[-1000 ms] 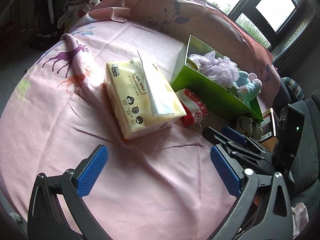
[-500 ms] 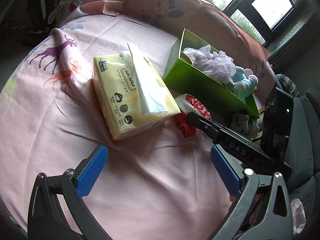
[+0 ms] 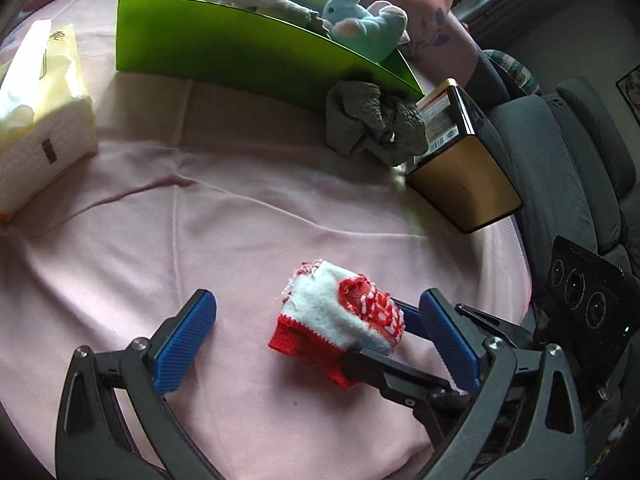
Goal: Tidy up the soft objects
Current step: 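Close the right tool on the red-and-white knitted hat and lift it, then carry the knitted hat over the green box, lower it and release, then move the right tool toward the green knitted cloth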
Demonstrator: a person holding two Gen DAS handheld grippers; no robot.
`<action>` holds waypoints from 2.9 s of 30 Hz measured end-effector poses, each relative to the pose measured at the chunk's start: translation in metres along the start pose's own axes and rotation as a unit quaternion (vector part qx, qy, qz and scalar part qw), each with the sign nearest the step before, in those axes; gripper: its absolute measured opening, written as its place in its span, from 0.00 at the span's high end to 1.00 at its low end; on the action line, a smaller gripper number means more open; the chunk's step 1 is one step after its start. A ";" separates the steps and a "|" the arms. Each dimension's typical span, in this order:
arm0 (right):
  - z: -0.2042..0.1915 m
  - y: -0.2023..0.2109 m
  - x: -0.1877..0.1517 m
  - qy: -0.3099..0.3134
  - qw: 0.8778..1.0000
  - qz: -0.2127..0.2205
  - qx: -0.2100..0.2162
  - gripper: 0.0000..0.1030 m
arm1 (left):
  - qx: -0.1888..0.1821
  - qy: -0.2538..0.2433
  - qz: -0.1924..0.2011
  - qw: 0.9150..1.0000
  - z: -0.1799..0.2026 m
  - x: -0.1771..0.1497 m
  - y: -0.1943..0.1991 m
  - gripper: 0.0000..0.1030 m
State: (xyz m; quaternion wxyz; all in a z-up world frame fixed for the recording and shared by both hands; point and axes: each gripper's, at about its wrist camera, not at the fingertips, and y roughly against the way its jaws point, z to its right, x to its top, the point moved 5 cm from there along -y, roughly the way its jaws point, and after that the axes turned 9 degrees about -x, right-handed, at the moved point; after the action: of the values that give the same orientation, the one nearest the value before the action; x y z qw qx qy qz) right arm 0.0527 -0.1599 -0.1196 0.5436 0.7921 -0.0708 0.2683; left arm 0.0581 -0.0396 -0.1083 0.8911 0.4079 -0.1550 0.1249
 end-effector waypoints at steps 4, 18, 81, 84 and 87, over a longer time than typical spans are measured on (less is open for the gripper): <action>0.007 0.007 -0.006 -0.007 1.000 0.013 0.011 0.36 | 0.008 -0.011 -0.005 1.000 0.005 -0.007 -0.006 0.18; -0.010 0.003 -0.005 0.024 0.999 0.036 0.025 0.66 | 0.004 -0.004 0.011 1.000 0.007 -0.001 -0.004 0.49; -0.002 -0.021 0.115 0.108 0.970 0.108 -0.187 0.45 | 0.096 -0.028 0.140 0.985 -0.017 0.072 0.083 0.01; 0.003 -0.041 0.125 0.103 0.967 0.093 -0.214 0.54 | 0.095 -0.017 0.132 0.986 -0.027 0.061 0.083 0.01; 0.001 -0.049 0.125 0.100 0.971 0.083 -0.200 0.91 | 0.098 -0.010 0.128 0.987 -0.034 0.057 0.083 0.01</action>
State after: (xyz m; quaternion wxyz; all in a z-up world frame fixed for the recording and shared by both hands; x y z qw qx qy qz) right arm 0.1785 -0.1193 -0.0977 0.6714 0.6276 -0.1337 0.3707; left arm 0.0877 0.0451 -0.0506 0.8217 0.4714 -0.2016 0.2487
